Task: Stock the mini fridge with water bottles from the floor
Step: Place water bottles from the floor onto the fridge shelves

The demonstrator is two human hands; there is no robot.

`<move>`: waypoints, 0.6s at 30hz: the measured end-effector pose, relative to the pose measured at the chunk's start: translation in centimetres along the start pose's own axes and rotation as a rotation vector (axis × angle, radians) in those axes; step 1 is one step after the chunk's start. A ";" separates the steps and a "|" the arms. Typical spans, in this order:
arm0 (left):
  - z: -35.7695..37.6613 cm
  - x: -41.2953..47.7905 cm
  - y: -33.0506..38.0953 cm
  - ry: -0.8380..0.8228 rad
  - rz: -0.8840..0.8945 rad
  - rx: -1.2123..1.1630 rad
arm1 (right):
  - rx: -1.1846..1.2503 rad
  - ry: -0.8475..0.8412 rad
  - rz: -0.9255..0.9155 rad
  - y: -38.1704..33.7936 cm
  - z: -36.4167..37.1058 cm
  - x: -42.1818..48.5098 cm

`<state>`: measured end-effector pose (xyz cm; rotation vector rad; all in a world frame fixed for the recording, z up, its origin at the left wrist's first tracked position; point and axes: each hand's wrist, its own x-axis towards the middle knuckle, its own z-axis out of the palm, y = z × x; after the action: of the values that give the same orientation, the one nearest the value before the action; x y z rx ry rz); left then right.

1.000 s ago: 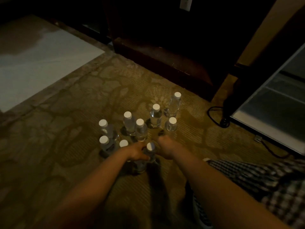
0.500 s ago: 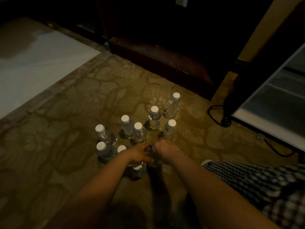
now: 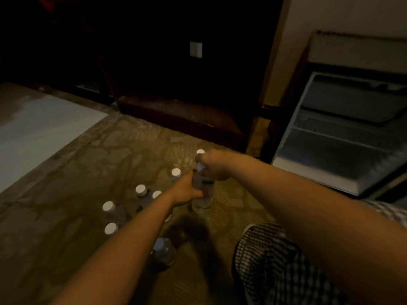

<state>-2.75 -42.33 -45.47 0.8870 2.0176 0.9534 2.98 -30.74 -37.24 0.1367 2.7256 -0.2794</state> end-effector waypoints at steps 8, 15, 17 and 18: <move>1.5 3.7 9.0 0.077 0.221 -0.019 | -0.036 0.171 0.086 6.4 -7.2 -6.5; 4.6 6.6 15.4 0.177 0.372 0.122 | 0.117 0.311 0.115 12.9 -9.6 -11.8; 6.0 7.5 17.0 0.171 0.412 0.132 | 0.159 0.362 0.129 14.8 -9.5 -13.1; 6.6 7.9 17.7 0.159 0.416 0.126 | 0.187 0.387 0.142 15.7 -9.4 -13.6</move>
<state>3.53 -25.09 -36.29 1.3762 2.0853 1.1591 14.08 -14.15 -26.17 0.4799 3.0448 -0.5127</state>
